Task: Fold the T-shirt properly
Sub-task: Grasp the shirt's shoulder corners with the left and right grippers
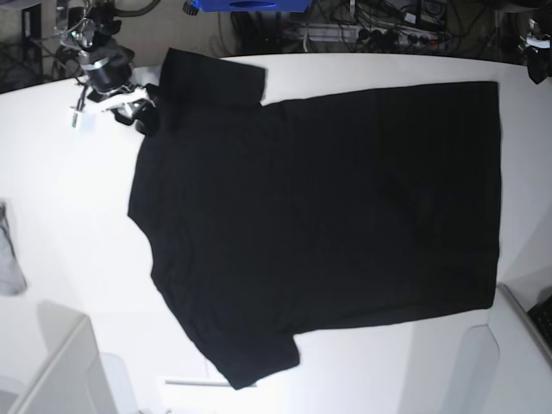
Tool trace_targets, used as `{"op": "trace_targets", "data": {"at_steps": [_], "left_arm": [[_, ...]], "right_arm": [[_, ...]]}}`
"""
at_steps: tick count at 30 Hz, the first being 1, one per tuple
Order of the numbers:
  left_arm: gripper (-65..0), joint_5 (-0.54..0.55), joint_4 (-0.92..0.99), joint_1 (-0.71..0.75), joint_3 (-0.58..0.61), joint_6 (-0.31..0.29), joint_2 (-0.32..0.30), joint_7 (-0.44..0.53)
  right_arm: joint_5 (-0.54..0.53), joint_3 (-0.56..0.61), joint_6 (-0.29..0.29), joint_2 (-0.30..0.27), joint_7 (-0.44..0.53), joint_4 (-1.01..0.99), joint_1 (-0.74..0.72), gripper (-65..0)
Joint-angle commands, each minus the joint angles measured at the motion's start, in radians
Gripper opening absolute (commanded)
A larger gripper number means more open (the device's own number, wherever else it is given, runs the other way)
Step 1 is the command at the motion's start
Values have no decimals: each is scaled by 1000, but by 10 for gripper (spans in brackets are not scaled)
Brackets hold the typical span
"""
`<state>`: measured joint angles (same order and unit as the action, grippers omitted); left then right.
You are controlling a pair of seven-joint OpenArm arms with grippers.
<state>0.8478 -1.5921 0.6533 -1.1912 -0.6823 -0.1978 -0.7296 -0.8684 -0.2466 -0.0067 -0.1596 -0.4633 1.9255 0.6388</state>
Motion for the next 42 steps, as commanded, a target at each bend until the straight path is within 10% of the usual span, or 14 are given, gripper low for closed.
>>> {"op": "trace_targets", "data": {"at_steps": [1,31,37,42], "left_arm": [[-272,26,-7,10,-8,-16,-9,12],[-219,-137,117,-139,139,-16,-1,11],[-219,-138,177,-183,142,-16,-1,9],[-219,-138,210,-204,222,-16,-4,9]], "right_arm": [[-16,-20,7,-10,1,-1,-9,-309],[-8,102,58,-11,-53,-177,-6,-312],[-8,103,63,-11,-53,-232,-7,-465],[-8,103,64,-11,-53,-245,-7,-429]]}}
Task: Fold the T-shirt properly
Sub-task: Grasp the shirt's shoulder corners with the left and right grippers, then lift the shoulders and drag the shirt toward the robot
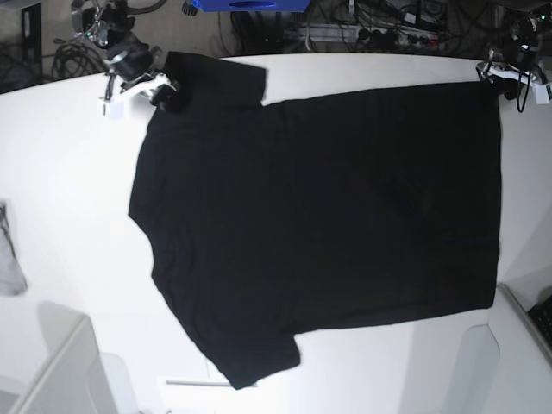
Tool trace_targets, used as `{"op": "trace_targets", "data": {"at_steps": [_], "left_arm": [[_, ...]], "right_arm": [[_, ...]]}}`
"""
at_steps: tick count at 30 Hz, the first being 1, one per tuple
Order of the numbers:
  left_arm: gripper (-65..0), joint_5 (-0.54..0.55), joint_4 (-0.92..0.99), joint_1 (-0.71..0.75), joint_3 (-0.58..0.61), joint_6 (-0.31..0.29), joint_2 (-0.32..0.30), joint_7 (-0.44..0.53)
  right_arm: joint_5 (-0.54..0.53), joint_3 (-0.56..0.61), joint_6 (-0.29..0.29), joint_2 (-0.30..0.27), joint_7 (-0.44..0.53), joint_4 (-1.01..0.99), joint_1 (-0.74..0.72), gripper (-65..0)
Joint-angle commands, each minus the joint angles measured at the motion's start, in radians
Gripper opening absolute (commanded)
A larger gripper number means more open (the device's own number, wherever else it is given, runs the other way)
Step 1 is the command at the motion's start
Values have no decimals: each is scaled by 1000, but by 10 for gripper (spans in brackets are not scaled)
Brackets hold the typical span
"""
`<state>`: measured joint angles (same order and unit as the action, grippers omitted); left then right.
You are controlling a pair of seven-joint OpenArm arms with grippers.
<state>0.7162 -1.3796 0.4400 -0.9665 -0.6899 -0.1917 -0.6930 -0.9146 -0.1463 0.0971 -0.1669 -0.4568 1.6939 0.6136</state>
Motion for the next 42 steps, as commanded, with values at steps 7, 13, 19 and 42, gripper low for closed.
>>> {"op": "trace_targets", "data": {"at_steps": [7,13,19,42], "left_arm": [[-222,-2,19,0,83,-8,-5,-24],[-416,0,19,-2,80,-8,5,-24],[-611,-4,19,-5,83,-8,7,-24],[-650,-66,6,21,131,-8,7,-26]], "right_arm": [[38,3,-40,-4,-59,-13,21,-428],[38,3,-40,-4,-59,-13,21,-428],[38,0,-40,-4,-59,-13,18,-573],[33,-140,-38,-30,-53,35,98,-650]]}}
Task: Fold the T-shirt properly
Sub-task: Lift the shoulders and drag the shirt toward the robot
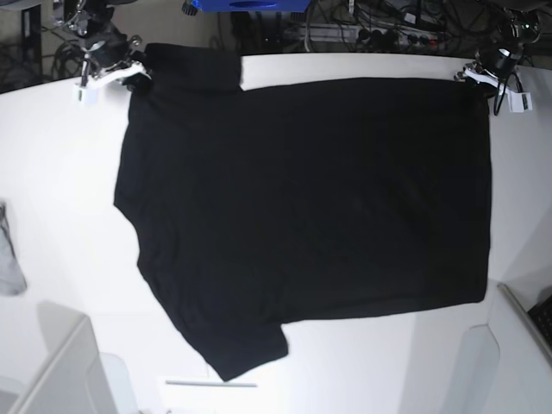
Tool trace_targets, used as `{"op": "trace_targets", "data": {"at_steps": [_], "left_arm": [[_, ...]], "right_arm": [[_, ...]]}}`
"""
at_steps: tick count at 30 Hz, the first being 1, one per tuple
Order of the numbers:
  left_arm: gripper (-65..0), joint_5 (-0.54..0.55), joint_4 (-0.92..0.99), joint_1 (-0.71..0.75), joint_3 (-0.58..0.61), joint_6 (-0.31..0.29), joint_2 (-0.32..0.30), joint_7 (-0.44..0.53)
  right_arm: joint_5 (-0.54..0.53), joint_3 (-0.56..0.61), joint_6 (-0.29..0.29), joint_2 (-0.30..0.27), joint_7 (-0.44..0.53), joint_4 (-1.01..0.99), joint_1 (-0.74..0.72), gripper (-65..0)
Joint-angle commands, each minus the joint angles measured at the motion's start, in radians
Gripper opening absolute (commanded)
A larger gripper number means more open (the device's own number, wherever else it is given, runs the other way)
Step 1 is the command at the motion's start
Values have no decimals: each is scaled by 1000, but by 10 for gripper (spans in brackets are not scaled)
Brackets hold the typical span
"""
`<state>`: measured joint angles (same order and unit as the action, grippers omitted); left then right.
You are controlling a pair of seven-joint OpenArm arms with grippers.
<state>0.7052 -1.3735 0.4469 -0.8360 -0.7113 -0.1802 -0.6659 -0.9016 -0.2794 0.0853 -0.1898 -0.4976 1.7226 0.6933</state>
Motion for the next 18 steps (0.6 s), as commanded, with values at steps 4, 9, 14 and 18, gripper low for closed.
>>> {"op": "trace_targets", "data": {"at_steps": [4,9,14,18], "left_arm": [[-650,-60,-31,31,4,13,-5,-56],[-650,-57,-136,111,14,13,21,-55],[-650,-52,-205,174,11,13,38,-53],[-650,-52,-271,192,8,13,58,-55]], "right_arm": [[20,-21,-26,-6,-13,40,58,-650],[20,-16,-26,-4,-13,99,116,-650],[17,-14,-26,-4,-13,188,153,-650],[17,-14,-26,-4,-17,250,156,-650]]}}
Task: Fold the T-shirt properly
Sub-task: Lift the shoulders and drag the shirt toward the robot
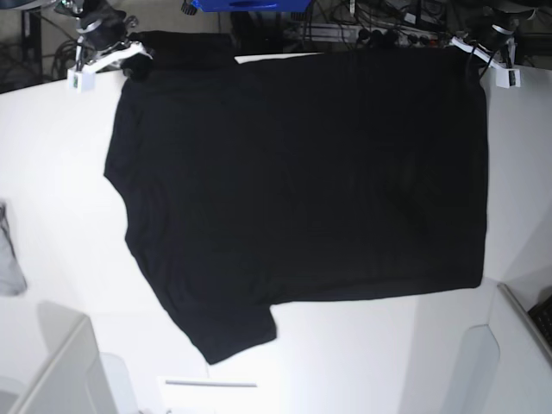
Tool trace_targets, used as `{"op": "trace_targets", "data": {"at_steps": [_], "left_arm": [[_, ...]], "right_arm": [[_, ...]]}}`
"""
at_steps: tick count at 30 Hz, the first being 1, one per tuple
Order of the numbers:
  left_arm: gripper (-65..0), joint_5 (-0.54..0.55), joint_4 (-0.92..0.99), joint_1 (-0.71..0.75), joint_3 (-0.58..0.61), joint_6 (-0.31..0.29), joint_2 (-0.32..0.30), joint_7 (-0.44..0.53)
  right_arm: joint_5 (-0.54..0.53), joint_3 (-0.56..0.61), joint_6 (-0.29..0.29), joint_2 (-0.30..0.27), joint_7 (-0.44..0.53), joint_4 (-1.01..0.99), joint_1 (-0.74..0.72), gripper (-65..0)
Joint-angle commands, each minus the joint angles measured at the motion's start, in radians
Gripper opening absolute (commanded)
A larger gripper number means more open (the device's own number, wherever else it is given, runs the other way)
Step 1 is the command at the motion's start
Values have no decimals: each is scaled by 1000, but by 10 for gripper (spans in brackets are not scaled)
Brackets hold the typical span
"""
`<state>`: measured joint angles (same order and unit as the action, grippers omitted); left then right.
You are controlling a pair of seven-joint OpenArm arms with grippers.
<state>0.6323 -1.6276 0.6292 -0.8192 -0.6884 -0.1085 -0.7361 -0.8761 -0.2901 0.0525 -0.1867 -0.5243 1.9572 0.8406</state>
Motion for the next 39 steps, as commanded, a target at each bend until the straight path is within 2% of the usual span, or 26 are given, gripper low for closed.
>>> {"op": "trace_targets", "data": {"at_steps": [1,4,8,18,21,23,30,34,39], "left_arm": [[-650,22,-40,16,-21,-10,-12,13],[-650,22,-129,27,-62,-10,23,-4],[-650,22,-222,16,-102,-10,39,-101],[-650,22,-259,-16,-102,-10,45,-113],[-650,22,-251,-45,-104,-10,45,-113],[-650,24,-253,-53,-98,39,45,-113],[-650,22,-250,-104,-94,45,45,-121],[-650,22,-242,-162,-116,97,45,-201],[-650,18,-236,-230,-139,105,45,-253]], "right_arm": [[-8,-4,7,-7,10,23,6,-650],[-10,-4,7,-7,8,43,-10,-650],[-10,-4,7,-12,8,47,-24,-650],[-10,-4,7,-17,5,49,-131,-650],[-10,-5,7,-17,-46,49,-172,-650],[-10,-7,7,-15,-93,49,-212,-650],[-7,-10,-3,-9,-214,44,-332,-650],[-4,-5,-3,-9,-254,40,-386,-650],[-4,-7,-4,-7,-310,37,-445,-650]]}}
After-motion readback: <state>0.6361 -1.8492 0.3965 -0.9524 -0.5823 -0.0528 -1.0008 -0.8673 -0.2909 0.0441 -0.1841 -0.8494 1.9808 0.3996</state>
